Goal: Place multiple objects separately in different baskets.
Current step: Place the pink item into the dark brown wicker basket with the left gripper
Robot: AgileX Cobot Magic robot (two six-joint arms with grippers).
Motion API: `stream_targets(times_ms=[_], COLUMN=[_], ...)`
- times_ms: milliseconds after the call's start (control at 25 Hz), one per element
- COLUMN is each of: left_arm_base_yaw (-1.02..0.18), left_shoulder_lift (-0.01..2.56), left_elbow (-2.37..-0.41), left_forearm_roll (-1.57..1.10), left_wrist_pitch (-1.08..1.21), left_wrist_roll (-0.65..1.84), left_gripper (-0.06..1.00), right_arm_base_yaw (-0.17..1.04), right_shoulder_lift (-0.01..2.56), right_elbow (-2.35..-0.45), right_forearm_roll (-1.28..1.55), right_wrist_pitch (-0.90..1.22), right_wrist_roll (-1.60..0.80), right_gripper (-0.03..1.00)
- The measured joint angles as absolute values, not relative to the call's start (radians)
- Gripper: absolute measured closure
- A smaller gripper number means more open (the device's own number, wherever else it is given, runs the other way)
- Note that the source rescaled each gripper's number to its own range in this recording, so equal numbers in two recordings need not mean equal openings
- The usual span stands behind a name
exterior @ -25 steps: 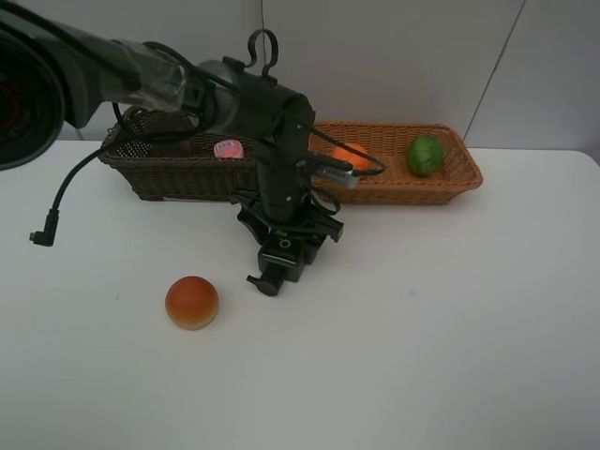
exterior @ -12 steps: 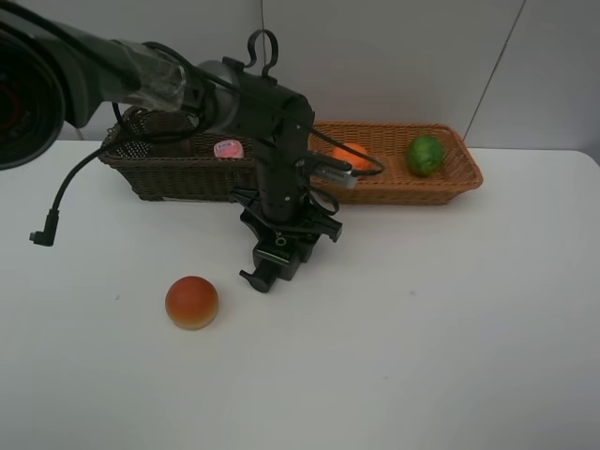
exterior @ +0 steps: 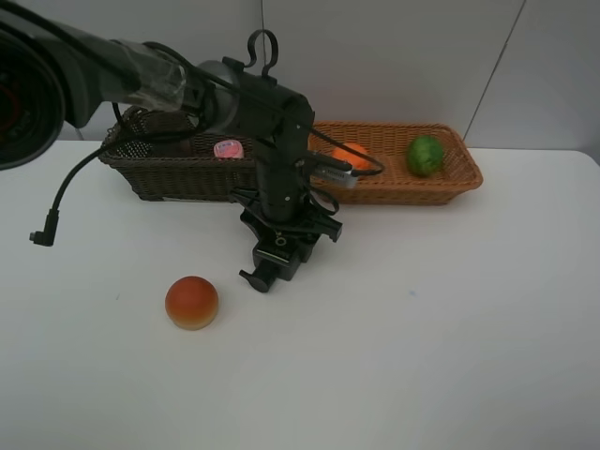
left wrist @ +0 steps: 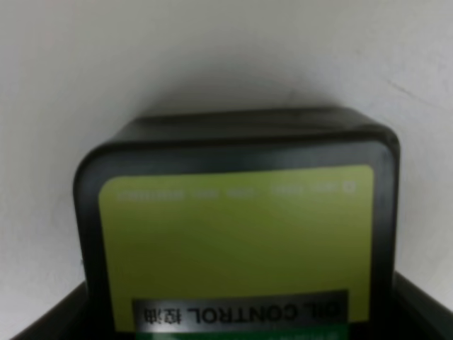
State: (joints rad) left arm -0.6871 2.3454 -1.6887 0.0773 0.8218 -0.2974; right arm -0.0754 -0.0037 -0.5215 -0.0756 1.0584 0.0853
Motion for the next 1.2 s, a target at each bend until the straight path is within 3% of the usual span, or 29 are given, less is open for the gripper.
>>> stream_targets(times_ms=[360, 800, 1200], left_arm_base_yaw=[-0.687, -0.669, -0.534], left_shoulder_lift=[2.33, 2.137, 2.039], left_elbow=[-1.689, -1.689, -1.724], left_forearm_roll=[0.077, 0.077, 0.14], left_wrist_pitch=[0.823, 0.824, 0.713], left_wrist_roll=[-0.297, -0.304, -0.304], left_gripper=[0.12, 0.12, 0.12], right_arm_base_yaw=[-0.075, -0.075, -0.075], right_shoulder_lift=[-0.004, -0.004, -0.004], right_elbow=[-0.522, -0.522, -0.522], right_forearm_roll=[-0.076, -0.076, -0.076], right_wrist_pitch=[1.058, 1.058, 1.058], right_wrist_roll=[0.085, 0.085, 0.085], right_gripper=[0.3, 0.3, 0.3])
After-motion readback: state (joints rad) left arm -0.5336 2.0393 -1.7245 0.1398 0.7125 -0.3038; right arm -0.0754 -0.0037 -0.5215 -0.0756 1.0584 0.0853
